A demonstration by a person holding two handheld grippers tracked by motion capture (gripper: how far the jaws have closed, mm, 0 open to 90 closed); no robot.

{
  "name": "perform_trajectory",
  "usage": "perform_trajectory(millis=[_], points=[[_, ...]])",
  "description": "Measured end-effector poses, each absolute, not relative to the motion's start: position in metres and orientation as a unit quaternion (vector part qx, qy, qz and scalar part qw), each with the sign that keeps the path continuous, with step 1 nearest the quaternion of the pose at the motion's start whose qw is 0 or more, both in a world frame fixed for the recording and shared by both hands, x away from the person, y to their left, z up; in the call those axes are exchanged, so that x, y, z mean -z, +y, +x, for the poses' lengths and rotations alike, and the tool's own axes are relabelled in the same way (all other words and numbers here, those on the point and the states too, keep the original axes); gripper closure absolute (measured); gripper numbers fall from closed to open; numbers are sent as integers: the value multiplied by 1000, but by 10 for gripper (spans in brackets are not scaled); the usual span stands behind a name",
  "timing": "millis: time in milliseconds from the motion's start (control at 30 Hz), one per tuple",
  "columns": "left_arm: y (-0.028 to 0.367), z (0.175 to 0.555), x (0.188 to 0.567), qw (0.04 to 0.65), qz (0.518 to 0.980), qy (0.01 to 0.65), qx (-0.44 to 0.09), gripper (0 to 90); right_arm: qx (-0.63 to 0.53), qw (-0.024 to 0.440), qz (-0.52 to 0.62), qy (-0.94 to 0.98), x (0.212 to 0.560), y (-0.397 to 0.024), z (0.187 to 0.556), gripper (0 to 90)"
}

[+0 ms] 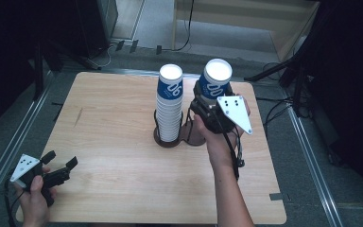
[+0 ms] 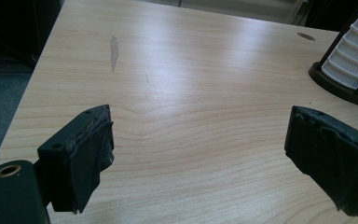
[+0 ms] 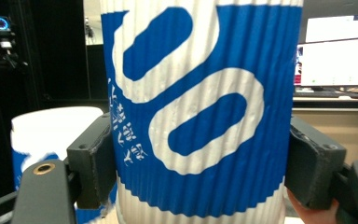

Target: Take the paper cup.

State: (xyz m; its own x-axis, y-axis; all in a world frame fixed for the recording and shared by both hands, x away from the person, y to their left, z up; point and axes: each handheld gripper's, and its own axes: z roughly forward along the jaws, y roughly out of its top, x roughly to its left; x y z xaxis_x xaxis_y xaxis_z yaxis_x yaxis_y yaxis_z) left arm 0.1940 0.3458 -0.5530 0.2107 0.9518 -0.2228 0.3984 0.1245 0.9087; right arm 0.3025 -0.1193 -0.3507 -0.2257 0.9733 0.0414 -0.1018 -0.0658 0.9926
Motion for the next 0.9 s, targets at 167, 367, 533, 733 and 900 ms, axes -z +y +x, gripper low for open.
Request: perform_trajectory(millis=[167, 367, 533, 733, 900], points=[[346, 194, 553, 495, 600, 563, -280, 88, -590, 450, 434, 511, 361, -129, 297, 226], [345, 194, 553, 494, 601, 563, -280, 88, -582, 449, 437, 519, 376, -133, 290, 225], [345, 194, 553, 495, 600, 563, -280, 88, -578, 445, 438, 525, 390, -134, 282, 225], [345, 194, 553, 494, 601, 563, -279, 88, -568, 450, 437, 532, 404, -136, 273, 224], [344, 194, 553, 494, 600, 562, -282, 88, -566, 449, 439, 534, 413, -139, 267, 224]])
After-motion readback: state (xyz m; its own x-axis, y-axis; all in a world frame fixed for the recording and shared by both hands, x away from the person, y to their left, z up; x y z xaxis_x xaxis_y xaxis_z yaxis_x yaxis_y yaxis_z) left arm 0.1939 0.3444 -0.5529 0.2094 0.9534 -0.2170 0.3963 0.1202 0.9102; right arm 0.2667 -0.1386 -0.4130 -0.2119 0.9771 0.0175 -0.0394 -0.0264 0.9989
